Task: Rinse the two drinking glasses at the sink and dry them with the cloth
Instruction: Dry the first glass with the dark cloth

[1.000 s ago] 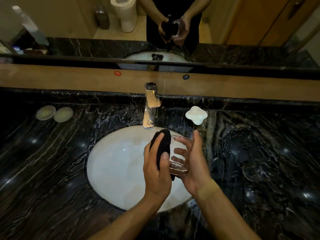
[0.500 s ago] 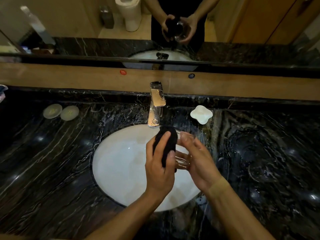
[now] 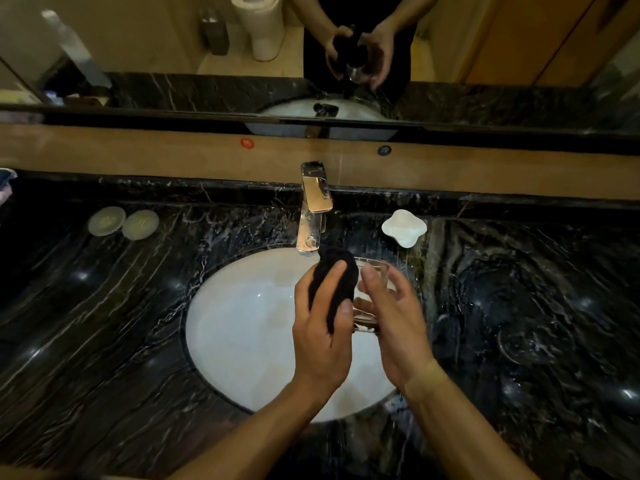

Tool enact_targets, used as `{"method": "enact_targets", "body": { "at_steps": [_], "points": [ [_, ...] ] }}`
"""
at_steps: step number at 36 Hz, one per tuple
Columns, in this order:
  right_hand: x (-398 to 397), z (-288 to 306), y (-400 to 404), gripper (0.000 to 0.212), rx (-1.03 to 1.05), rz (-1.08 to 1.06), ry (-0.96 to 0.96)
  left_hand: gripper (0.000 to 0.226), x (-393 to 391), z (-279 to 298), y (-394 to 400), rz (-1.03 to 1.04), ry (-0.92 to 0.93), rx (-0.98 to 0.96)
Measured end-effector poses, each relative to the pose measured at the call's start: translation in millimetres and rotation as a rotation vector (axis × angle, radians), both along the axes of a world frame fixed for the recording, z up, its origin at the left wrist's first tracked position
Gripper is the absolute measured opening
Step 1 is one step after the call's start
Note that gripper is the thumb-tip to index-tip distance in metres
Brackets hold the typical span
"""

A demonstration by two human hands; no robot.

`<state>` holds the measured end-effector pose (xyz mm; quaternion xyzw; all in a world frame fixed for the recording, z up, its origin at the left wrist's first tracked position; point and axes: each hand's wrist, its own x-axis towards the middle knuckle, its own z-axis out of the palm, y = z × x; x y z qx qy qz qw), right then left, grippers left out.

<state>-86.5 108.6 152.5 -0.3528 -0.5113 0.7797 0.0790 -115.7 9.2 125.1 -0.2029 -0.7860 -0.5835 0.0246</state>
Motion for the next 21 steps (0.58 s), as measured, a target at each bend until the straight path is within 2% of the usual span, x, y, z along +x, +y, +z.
{"method": "enact_targets", "body": {
  "at_steps": [2, 5, 6, 9, 11, 13, 16, 21],
  "points": [
    [2, -3, 0, 0.083, -0.005, -0.004, -0.005, 0.045, -2, -2, -1, -0.019, 0.043, -0.033],
    [4, -3, -3, 0.057, -0.019, 0.041, -0.008, 0.044, -4, -4, -1, -0.075, 0.106, -0.064],
    [3, -2, -4, 0.054, -0.021, 0.036, -0.016, 0.042, -3, -4, -1, -0.098, 0.125, -0.069],
    [3, 1, -4, 0.067, -0.047, -0.017, -0.012, 0.042, 0, -6, 2, -0.133, 0.159, -0.055],
    [4, 3, -1, 0.069, -0.108, -0.003, 0.033, 0.043, 3, -5, 4, -0.101, 0.112, -0.024],
    [7, 3, 3, 0.071, -0.201, 0.039, 0.069, 0.047, 4, -4, 6, -0.069, 0.058, 0.011],
    [9, -3, 9, 0.091, -0.373, 0.061, 0.103, 0.046, 1, 1, 6, -0.067, -0.014, 0.081],
    [6, -11, 11, 0.091, -0.352, 0.063, 0.141, 0.044, -3, 4, 7, -0.053, -0.077, 0.145]
  ]
}}
